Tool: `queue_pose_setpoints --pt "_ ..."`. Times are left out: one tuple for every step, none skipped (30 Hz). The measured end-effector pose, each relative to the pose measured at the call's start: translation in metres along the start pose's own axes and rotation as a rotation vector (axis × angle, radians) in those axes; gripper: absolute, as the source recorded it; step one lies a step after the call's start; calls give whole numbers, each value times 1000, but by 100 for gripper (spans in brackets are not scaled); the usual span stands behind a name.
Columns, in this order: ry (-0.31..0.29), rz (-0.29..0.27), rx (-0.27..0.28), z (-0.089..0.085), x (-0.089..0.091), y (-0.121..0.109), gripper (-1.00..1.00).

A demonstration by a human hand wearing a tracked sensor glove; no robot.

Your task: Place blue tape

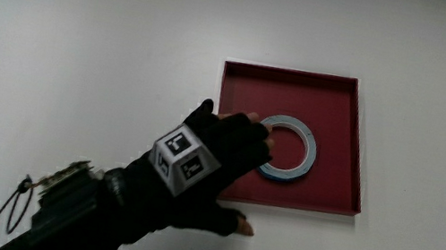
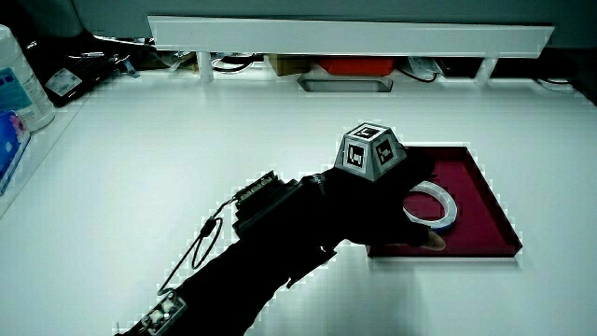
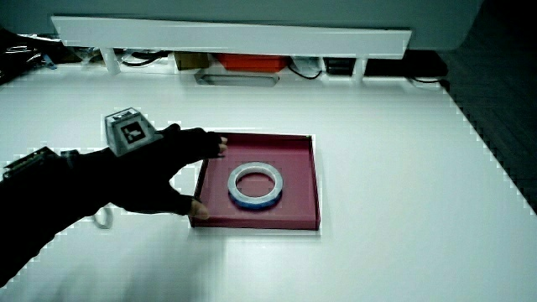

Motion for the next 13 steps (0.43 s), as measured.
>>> queue_pose_setpoints --pt "23 13 -33 6 6 -6 -100" --pt "33 13 -58 6 9 -12 -100" --pt "16 -6 -51 2 9 -16 -100" --pt "13 -19 -19 -1 9 -21 -100" --pt "67 -28 -21 14 21 -28 -100" --pt "70 -35 -26 14 24 -32 -100" --pt "74 -46 -27 15 26 -36 -100" --pt "59 -50 -29 12 27 -39 -100" --pt "99 -52 -9 19 33 -44 -100" --pt "110 -47 -24 19 37 -47 -100" --pt "113 -70 -23 22 40 -49 -100" --pt "103 -65 -41 19 40 -52 -100" --pt "86 -67 -37 16 39 -54 -100"
